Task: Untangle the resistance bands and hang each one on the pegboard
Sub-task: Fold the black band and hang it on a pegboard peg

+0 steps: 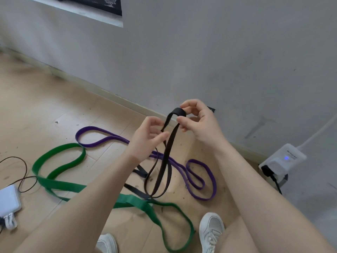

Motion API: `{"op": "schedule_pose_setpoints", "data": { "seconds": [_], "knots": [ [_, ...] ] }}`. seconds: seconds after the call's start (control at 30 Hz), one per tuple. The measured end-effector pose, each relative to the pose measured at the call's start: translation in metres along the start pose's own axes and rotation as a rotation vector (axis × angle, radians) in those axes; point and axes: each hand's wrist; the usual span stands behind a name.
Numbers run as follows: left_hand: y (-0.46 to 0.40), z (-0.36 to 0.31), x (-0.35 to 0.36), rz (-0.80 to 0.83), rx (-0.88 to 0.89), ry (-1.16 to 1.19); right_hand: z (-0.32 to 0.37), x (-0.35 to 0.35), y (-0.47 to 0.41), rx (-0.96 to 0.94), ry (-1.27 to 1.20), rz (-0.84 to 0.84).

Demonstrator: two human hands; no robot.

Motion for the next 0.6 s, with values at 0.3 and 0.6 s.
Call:
{"op": "schedule_pose_setpoints", "data": {
  "seconds": [0.3,0.6],
  "knots": [
    [0.010,-0.001,0.015,0.090,-0.038,-0.055,-0.007,-0.003,0.005,0.005,-0.401,0.105],
    [0.006,-0.004,-0.005,0.320,-0.125,-0.014,-0.018,-0.014,0.000,0.048,-0.626,-0.158]
  ]
}}
Point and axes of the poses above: each hand's wrist, its own y-axis away from the middle knuckle, its own x-axis out of the palm, z = x × y, and after that the axes turned 10 degrees about -x, right-handed
